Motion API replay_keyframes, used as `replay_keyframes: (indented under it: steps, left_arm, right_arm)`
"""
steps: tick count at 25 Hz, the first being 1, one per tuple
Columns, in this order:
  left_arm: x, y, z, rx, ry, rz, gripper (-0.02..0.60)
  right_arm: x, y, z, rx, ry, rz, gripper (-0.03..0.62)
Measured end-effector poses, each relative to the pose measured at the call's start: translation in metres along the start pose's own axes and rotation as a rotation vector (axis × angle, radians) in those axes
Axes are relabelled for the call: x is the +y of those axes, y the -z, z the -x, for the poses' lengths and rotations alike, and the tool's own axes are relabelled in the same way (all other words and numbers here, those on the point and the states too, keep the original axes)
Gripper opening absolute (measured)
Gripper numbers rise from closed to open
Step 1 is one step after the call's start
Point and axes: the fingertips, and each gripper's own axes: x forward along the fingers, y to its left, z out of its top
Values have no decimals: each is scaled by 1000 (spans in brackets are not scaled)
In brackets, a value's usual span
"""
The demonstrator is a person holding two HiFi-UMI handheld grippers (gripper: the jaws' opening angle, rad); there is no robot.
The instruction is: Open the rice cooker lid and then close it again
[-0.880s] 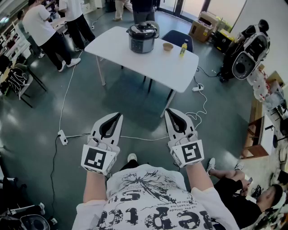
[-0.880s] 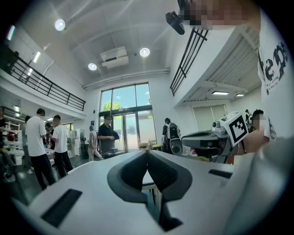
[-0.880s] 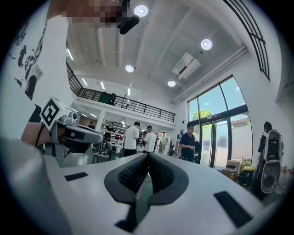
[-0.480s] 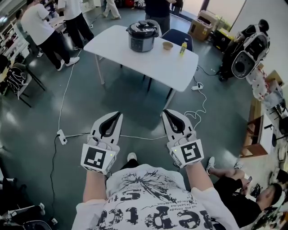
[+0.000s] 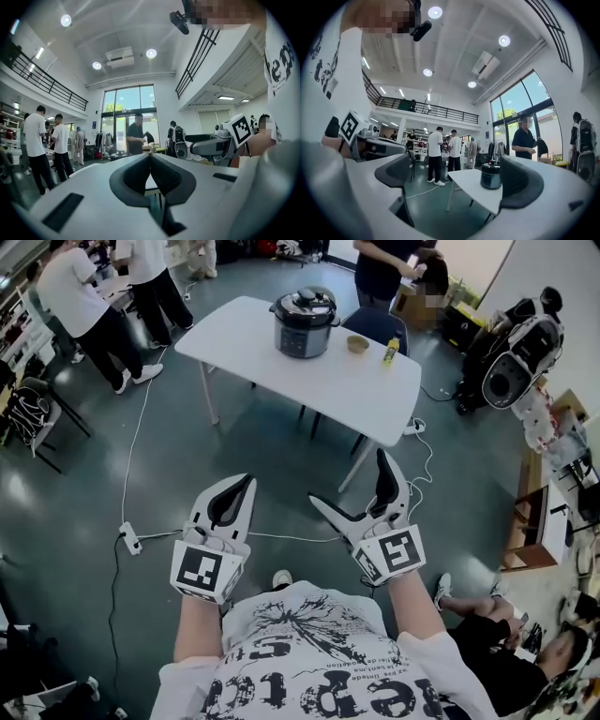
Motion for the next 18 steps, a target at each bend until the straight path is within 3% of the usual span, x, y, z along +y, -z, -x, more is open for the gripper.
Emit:
replay_keyframes:
  steps: [9, 18]
  left_arm:
    - [105, 14, -28, 15, -29, 3, 12]
    - [212, 66, -99, 65, -94, -9, 12]
  right_arm:
    - [-7, 16, -115, 37, 4, -25, 597]
    - [-35, 70, -268, 65, -100, -58, 595]
